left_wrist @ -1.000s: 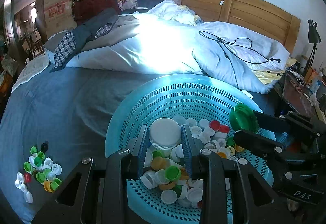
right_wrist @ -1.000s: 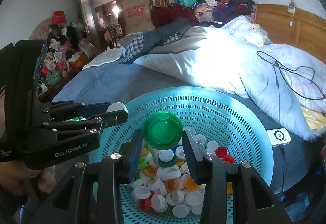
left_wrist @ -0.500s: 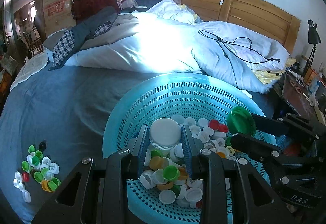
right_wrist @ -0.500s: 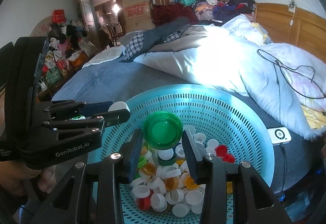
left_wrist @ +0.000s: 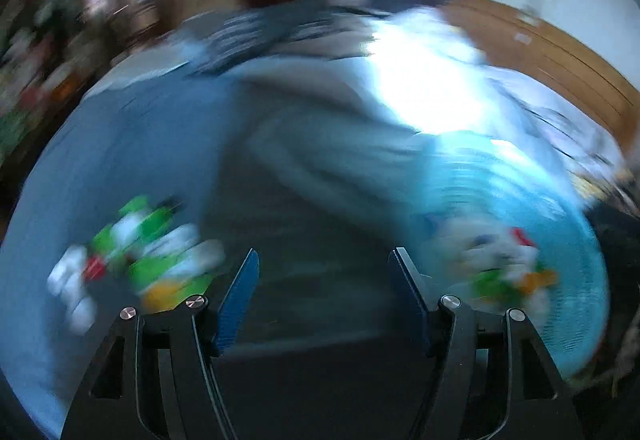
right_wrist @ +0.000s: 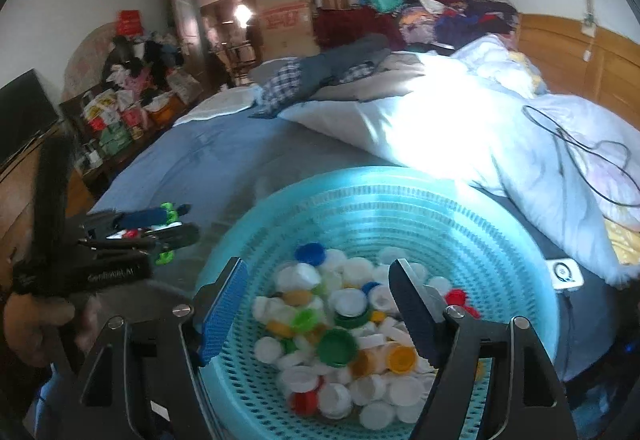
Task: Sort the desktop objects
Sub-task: 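Move both grippers back to the cap pile, then grasp a clear-rimmed white cap with the left gripper while the right grasps a green cap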
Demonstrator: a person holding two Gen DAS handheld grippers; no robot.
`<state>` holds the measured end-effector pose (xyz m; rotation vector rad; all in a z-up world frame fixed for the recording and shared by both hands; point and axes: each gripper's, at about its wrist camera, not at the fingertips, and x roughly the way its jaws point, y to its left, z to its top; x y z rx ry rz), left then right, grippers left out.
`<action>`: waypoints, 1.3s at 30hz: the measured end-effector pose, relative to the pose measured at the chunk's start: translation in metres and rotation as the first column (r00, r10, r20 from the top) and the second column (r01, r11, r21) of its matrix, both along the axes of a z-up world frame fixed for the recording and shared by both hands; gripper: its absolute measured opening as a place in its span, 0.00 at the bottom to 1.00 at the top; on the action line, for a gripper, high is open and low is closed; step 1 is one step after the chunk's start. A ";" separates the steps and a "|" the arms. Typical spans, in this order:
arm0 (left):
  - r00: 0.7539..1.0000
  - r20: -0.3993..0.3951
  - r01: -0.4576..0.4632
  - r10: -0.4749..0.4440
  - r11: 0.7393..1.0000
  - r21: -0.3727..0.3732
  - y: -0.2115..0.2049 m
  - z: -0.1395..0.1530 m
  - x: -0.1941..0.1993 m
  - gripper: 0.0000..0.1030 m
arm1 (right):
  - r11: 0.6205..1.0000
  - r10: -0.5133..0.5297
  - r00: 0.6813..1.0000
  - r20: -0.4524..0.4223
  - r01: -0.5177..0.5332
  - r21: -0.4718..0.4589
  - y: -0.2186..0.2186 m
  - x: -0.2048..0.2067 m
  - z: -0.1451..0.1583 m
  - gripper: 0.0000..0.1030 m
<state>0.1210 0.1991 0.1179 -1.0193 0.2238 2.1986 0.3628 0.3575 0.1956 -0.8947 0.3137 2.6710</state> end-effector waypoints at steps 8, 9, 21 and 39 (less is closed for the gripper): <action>0.908 0.121 -0.404 0.402 0.915 -0.004 -0.166 -0.062 -0.082 0.59 | 0.992 0.127 0.990 0.062 -0.127 -0.016 -0.044 -0.040 -0.023 0.76; 0.898 0.130 -0.423 0.420 0.906 -0.002 -0.176 -0.067 -0.088 0.59 | 0.990 0.144 0.987 0.071 -0.143 -0.018 -0.049 -0.045 -0.026 0.76; 0.922 0.095 -0.370 0.375 0.926 -0.072 -0.161 -0.098 -0.114 0.43 | 0.974 0.228 0.964 0.136 -0.228 -0.017 -0.084 -0.083 -0.034 0.76; 0.922 0.126 -0.371 0.366 0.928 0.019 -0.198 -0.082 -0.092 0.34 | 0.949 0.295 0.907 0.301 -0.315 0.022 -0.147 -0.260 -0.138 0.57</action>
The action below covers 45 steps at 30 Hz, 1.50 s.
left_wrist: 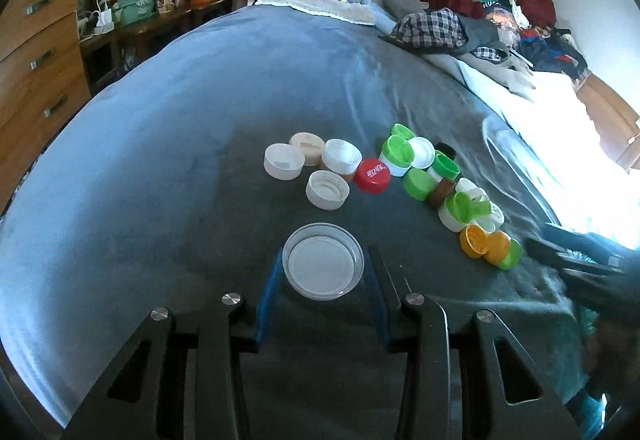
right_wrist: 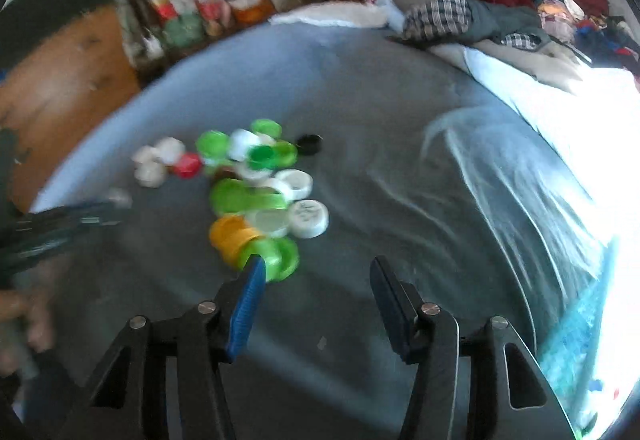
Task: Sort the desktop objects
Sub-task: 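Grasp a clear-rimmed white cap with the left gripper while the right grasps a green cap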
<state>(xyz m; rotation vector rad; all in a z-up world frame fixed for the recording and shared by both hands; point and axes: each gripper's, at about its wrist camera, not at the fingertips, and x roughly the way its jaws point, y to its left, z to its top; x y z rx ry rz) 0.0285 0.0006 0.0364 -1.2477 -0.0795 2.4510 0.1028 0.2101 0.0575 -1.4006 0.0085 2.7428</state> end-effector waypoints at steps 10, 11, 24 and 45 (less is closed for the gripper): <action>1.000 0.003 0.000 0.000 1.000 0.022 -0.014 -0.001 -0.002 0.34 | 0.996 0.066 0.996 -0.057 -0.070 -0.053 -0.013 0.019 0.006 0.57; 1.000 0.003 -0.001 0.001 1.000 0.023 -0.014 -0.002 -0.002 0.34 | 0.995 0.067 0.996 -0.052 -0.070 -0.066 -0.009 0.022 0.004 0.57; 0.999 0.039 -0.025 0.022 0.997 0.075 -0.022 -0.006 -0.006 0.34 | 0.976 0.142 0.989 -0.039 -0.146 -0.159 -0.027 0.003 -0.011 0.50; 0.993 -0.081 0.089 -0.084 0.994 0.059 0.011 0.048 0.023 0.34 | 0.973 0.095 0.986 -0.138 -0.121 -0.196 -0.018 0.022 0.055 0.31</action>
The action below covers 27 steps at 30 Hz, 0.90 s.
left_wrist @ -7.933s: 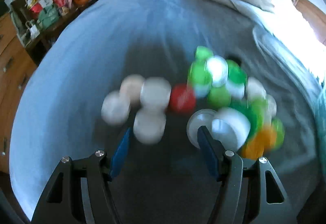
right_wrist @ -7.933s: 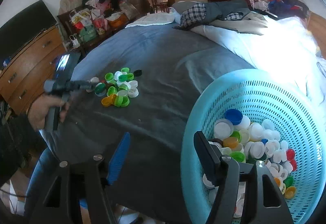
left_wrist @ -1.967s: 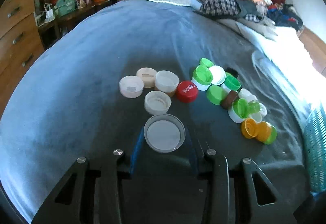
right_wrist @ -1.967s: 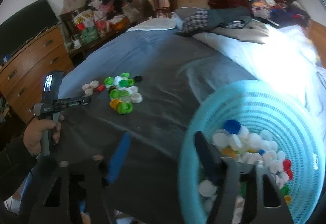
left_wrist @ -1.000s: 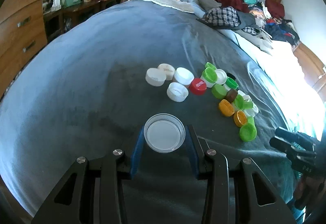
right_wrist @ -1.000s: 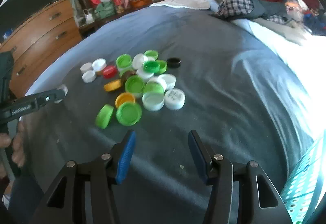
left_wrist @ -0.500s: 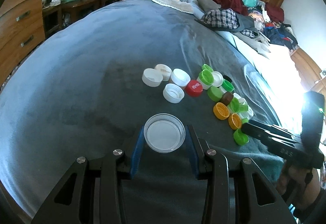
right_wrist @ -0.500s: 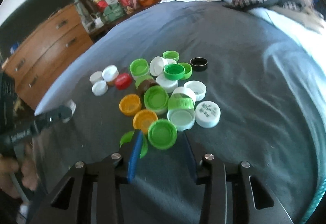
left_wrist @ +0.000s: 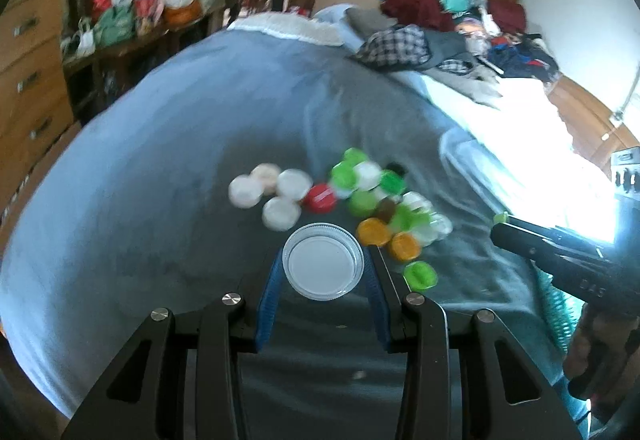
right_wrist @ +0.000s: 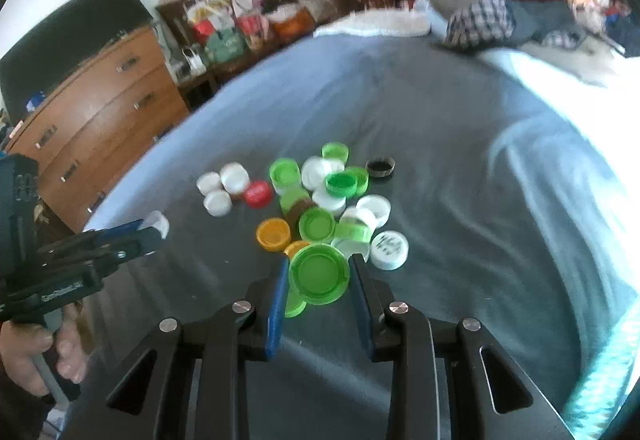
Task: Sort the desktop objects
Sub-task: 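Grasp a clear-rimmed white cap with the left gripper while the right grasps a green cap, then carry both caps over the teal basket and open both grippers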
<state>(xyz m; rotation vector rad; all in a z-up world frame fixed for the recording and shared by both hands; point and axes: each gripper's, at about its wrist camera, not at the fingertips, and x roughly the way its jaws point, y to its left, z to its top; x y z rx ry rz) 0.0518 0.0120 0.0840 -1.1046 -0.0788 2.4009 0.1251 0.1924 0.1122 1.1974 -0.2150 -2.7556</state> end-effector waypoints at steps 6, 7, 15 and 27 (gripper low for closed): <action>0.997 -0.051 0.058 -0.058 0.998 0.001 0.028 0.031 0.018 0.34 | 0.998 -0.057 0.994 -0.089 0.060 0.033 0.027 0.051 0.048 0.31; 0.996 -0.056 0.071 -0.071 0.997 0.003 0.034 0.036 0.022 0.34 | 0.997 -0.070 0.993 -0.099 0.074 0.037 0.032 0.058 0.054 0.31; 0.977 -0.109 0.186 -0.185 0.983 -0.002 0.098 0.071 0.053 0.34 | 0.964 -0.234 0.958 -0.164 0.251 0.085 0.099 0.133 0.091 0.31; 0.899 -0.095 0.427 -0.427 0.904 -0.024 0.230 0.102 0.100 0.34 | 0.889 -0.436 0.884 -0.169 0.452 0.073 0.184 0.211 0.099 0.31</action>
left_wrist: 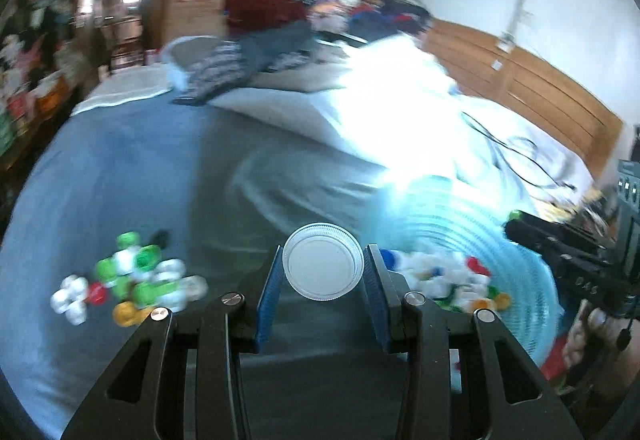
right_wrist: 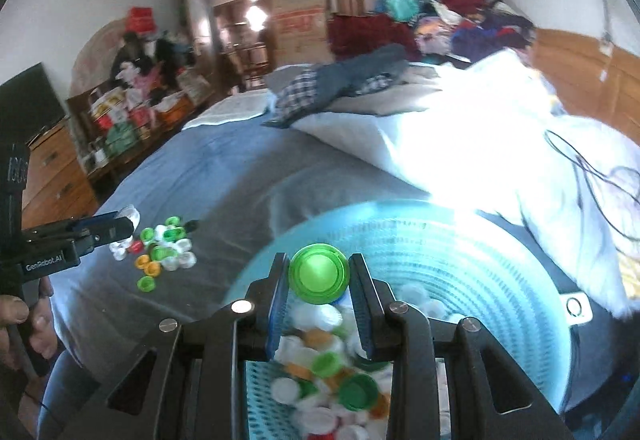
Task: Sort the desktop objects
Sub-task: 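Carry both caps over the teal basket and open both grippers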
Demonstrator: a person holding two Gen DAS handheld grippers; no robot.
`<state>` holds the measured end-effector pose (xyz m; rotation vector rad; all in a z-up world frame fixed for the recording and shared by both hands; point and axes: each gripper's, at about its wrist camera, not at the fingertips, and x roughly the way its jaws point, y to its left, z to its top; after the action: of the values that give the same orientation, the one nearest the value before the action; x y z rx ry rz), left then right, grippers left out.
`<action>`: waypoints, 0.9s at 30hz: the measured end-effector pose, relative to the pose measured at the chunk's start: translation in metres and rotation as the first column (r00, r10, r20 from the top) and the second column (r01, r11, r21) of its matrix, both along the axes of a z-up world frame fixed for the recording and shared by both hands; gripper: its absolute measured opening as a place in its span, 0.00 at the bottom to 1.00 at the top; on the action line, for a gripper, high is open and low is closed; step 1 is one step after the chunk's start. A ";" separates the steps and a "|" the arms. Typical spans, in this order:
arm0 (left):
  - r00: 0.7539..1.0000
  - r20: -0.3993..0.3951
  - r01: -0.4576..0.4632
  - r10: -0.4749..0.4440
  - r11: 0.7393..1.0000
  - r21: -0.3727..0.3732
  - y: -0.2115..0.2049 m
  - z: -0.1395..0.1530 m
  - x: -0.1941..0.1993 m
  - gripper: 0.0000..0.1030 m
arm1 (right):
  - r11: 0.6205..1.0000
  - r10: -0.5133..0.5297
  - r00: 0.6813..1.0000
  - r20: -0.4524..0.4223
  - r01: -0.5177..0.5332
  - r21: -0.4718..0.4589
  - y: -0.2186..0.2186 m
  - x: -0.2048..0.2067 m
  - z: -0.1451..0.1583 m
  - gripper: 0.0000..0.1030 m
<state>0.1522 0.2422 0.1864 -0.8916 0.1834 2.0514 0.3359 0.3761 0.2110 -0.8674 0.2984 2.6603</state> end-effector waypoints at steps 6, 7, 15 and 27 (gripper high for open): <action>0.986 0.064 0.160 -0.156 0.985 -0.064 0.078 -0.002 0.031 0.34 | 0.999 -0.049 0.998 0.028 0.049 -0.003 0.022 0.022 0.000 0.31; 0.982 0.075 0.178 -0.173 0.981 -0.075 0.086 -0.003 0.035 0.34 | 0.998 -0.056 0.998 0.030 0.056 -0.007 0.024 0.023 -0.001 0.32; 0.964 0.130 0.245 -0.233 0.965 -0.094 0.117 -0.012 0.054 0.34 | 0.997 -0.072 0.997 0.029 0.073 -0.028 0.031 0.034 -0.004 0.32; 0.963 0.119 0.253 -0.241 0.962 -0.100 0.121 -0.015 0.056 0.34 | 0.996 -0.073 0.997 0.030 0.075 -0.049 0.033 0.037 -0.012 0.32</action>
<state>0.2080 0.3631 0.1716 -0.9926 0.3405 1.7712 0.3726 0.4090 0.1992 -0.8903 0.3848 2.5804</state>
